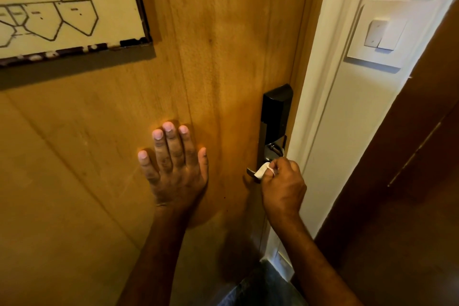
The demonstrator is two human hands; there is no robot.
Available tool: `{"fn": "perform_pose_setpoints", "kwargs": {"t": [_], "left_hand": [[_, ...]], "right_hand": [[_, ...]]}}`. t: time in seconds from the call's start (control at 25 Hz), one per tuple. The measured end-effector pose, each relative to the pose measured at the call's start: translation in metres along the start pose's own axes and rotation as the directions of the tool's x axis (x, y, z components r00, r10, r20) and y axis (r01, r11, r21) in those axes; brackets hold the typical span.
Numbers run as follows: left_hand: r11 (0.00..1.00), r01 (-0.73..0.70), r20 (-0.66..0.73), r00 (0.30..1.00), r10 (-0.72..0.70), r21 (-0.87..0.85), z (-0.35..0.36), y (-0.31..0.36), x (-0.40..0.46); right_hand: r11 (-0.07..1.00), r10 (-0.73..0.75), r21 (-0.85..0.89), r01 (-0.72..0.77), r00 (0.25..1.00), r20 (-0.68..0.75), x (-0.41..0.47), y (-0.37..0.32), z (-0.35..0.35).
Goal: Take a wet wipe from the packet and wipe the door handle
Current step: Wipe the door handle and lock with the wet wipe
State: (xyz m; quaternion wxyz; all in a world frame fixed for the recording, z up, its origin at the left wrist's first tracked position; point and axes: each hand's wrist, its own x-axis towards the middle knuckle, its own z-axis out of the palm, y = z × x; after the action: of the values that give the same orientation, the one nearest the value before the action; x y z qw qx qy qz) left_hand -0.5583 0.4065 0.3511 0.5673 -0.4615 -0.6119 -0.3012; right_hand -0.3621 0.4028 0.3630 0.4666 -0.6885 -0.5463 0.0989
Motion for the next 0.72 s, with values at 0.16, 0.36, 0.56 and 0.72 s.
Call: {"fn": "perform_pose_setpoints", "kwargs": {"t": [0.16, 0.36, 0.56, 0.72], "left_hand": [[1.0, -0.004, -0.001, 1.0, 0.004, 0.0, 0.001, -0.001, 0.0], [1.0, -0.007, -0.02, 1.0, 0.007, -0.016, 0.0, 0.001, 0.002], [1.0, -0.002, -0.004, 1.0, 0.002, -0.016, -0.004, -0.001, 0.003], [1.0, -0.022, -0.004, 1.0, 0.022, -0.021, -0.002, -0.001, 0.0]], "right_hand": [[0.971, -0.033, -0.224, 0.083, 0.975, 0.22, -0.013, -0.008, 0.016], [0.994, 0.105, 0.015, -0.112, 0.966, 0.235, -0.025, -0.015, 0.029], [0.997, -0.066, -0.009, 0.075, 0.918, 0.39, -0.041, -0.017, 0.052], [0.983, -0.183, 0.055, 0.175, 0.921, 0.345, -0.049, 0.0, 0.042]]}}
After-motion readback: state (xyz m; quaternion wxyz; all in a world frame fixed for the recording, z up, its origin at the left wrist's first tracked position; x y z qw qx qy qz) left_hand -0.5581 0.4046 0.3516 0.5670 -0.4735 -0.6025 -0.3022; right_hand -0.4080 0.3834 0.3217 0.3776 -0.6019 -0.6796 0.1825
